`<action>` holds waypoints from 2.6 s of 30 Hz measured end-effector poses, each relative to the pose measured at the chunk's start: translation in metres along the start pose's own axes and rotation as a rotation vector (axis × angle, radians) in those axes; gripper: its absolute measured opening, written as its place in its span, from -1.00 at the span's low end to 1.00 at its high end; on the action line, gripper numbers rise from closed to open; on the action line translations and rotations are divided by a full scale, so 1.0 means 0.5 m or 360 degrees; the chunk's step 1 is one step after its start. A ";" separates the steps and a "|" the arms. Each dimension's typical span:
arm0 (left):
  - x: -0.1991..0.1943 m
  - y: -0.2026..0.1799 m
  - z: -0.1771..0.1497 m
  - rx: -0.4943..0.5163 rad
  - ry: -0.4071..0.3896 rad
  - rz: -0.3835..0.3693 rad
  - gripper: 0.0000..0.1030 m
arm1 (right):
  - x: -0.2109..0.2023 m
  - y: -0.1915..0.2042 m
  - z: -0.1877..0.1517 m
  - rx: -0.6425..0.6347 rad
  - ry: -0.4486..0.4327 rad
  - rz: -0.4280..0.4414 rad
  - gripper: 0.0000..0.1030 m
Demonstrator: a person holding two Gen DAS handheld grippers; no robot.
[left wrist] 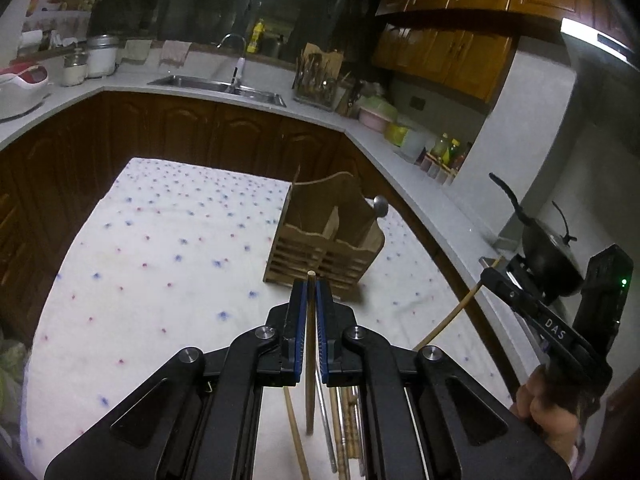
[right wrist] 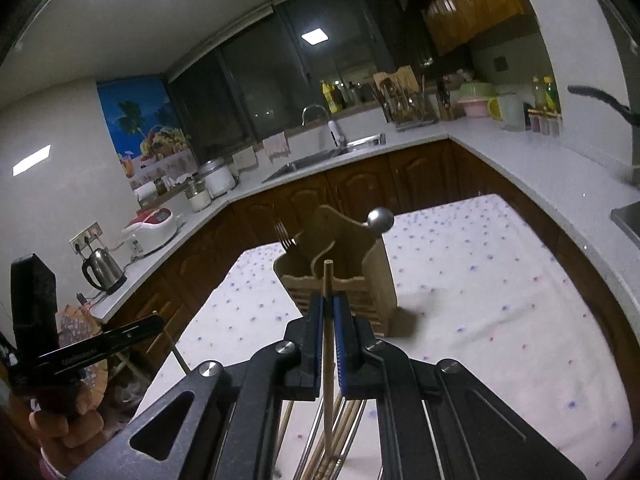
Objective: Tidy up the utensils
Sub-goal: 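Lift both chopsticks upright and carry them to the wooden holder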
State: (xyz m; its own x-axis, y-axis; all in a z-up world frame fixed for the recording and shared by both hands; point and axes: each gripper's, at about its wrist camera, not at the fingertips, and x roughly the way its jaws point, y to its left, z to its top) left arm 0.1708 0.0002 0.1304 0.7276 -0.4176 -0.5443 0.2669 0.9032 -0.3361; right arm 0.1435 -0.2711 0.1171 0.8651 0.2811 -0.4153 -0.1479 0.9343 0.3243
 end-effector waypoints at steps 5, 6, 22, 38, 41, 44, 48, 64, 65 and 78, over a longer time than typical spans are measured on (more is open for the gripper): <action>-0.007 0.000 0.005 -0.0003 -0.0024 0.0010 -0.92 | -0.006 -0.001 0.005 -0.0002 -0.0019 -0.0004 -0.90; -0.008 0.000 0.006 -0.0004 -0.0029 0.0011 -0.92 | -0.006 -0.001 0.005 -0.0001 -0.0020 -0.0003 -0.90; -0.025 -0.012 0.037 0.0031 -0.0119 0.0021 -0.92 | -0.011 0.002 0.030 -0.0007 -0.0060 0.0012 -0.90; -0.037 -0.039 0.186 0.0114 -0.0381 0.0032 -0.92 | 0.019 0.007 0.154 -0.0053 -0.0237 -0.0011 -0.90; -0.030 -0.044 0.226 0.0132 -0.0448 0.0037 -0.92 | 0.033 0.009 0.187 -0.0068 -0.0283 -0.0028 -0.90; -0.010 -0.046 0.272 0.0133 -0.0498 0.0043 -0.92 | 0.053 0.009 0.225 -0.0083 -0.0329 -0.0047 -0.90; 0.033 -0.041 0.312 0.0118 -0.0521 0.0053 -0.92 | 0.089 0.006 0.266 -0.0103 -0.0376 -0.0081 -0.90; 0.256 0.042 0.242 -0.0078 -0.0294 0.0134 -0.92 | 0.250 -0.043 0.183 -0.0104 -0.0262 -0.0159 -0.90; 0.264 0.046 0.236 -0.0085 -0.0280 0.0137 -0.92 | 0.255 -0.045 0.176 -0.0098 -0.0249 -0.0160 -0.90; 0.287 0.040 0.226 -0.0069 -0.0223 0.0170 -0.90 | 0.264 -0.058 0.162 -0.0057 -0.0208 -0.0192 -0.89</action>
State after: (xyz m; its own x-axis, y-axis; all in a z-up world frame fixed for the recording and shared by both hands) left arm 0.3522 -0.0304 0.1325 0.8319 -0.2991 -0.4674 0.1584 0.9352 -0.3166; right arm 0.3008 -0.2788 0.1214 0.9323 0.1378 -0.3343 -0.0544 0.9674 0.2472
